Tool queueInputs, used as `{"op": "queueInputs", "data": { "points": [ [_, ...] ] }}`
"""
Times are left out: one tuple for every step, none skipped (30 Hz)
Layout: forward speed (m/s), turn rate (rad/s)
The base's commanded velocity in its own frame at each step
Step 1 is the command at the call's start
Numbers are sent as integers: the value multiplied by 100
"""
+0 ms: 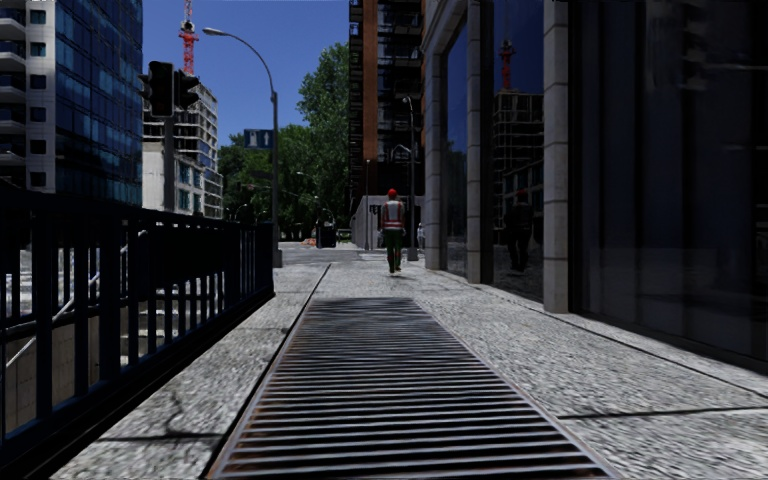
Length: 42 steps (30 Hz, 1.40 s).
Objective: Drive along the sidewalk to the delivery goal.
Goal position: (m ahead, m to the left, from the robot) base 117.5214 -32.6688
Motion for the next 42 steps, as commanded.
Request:
{"op": "queueInputs", "data": {
  "points": [
    [200, 0],
    [200, 0],
    [200, 0],
    [200, 0],
    [200, 0],
    [200, 0],
    [200, 0],
    [200, 0],
    [200, 0],
    [200, 0],
    [200, 0],
    [200, 0],
    [200, 0],
    [200, 0],
    [200, 0],
    [200, 0],
    [200, 0],
    [200, 0],
    [200, 0],
    [200, 0],
    [200, 0],
    [200, 0],
    [200, 0],
    [200, 0],
    [200, 0],
    [200, 0],
    [200, 0],
    [200, 0],
    [200, 0],
    [200, 0],
    [200, 0],
    [200, 0],
    [200, 0],
    [200, 0],
    [200, 0],
    [200, 0],
    [200, 0],
    [200, 0],
    [200, 0],
    [200, 0],
    [200, 0],
    [200, 0]
  ]
}}
